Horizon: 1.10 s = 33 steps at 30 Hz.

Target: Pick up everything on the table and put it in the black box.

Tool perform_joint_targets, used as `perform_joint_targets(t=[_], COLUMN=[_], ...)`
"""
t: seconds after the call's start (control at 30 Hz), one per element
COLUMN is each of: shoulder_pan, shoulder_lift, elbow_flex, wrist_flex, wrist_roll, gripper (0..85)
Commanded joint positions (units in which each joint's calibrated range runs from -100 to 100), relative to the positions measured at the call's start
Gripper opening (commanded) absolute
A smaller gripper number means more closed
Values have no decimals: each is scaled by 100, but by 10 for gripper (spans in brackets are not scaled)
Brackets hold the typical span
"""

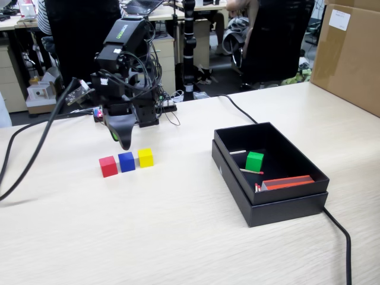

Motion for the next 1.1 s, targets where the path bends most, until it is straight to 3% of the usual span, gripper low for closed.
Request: perform_joint_targets(t=[0.0,0.17,0.57,0.77,0.97,1.07], shoulder_pan=[-161,-337,-259,-239,-234,-230], shoulder_lift=[278,1001,1746,1999,2056,2010], elbow_flex=[132,331,512,576,603,612], wrist_flex=[516,956,965,1336,1388,1414], wrist_roll=[-205,-391,-259,-220,-161,-107], gripper=[481,477,473,422,234,98])
